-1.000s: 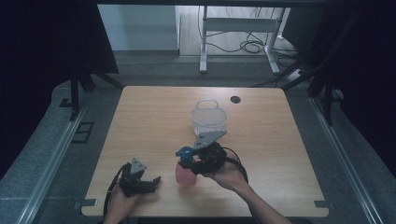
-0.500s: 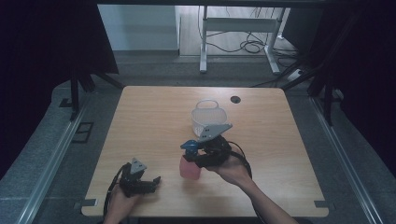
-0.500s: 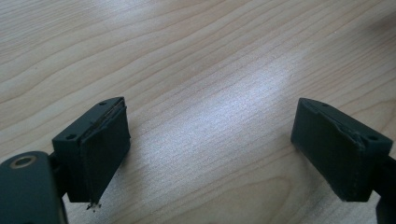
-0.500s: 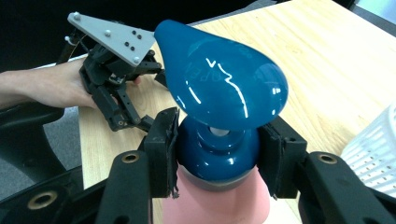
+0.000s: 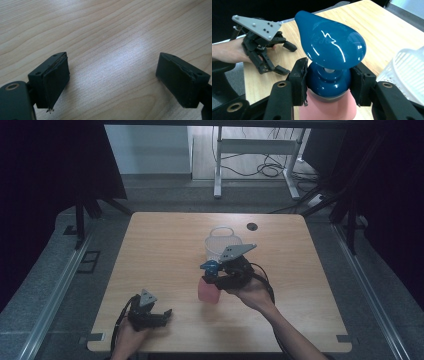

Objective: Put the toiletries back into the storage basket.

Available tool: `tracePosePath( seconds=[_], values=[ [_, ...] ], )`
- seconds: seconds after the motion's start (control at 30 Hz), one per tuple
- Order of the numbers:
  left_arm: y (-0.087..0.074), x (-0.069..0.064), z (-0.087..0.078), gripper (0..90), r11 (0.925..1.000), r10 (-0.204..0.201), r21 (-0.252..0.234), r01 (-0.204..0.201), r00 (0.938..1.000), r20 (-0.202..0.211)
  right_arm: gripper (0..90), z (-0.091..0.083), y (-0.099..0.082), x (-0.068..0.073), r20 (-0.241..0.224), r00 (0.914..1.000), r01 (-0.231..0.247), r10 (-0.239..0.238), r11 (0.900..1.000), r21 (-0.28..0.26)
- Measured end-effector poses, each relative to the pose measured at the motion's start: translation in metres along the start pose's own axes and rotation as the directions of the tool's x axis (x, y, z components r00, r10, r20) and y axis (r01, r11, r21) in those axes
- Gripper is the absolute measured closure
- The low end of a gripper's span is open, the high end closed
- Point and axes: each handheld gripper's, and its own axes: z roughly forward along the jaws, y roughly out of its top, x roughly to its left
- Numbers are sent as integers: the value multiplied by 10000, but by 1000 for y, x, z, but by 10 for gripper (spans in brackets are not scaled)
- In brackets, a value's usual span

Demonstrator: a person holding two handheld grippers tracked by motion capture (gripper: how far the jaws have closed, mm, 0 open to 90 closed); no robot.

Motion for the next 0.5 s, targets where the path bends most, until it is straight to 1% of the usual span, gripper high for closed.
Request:
tracePosePath(
  seconds=[0.3, 0.5],
  values=[
    [0, 0, 0, 113, 10000, -5, -1, 5, 10000, -4, 530, -7, 4, -13, 420, 9991, -57, 61, 9999, -84],
    [0, 0, 0, 113, 10000, -8, -1, 8, 10000, -4, 530, -11, 8, -21, 615, 9980, -137, 146, 9998, -154]
  ],
)
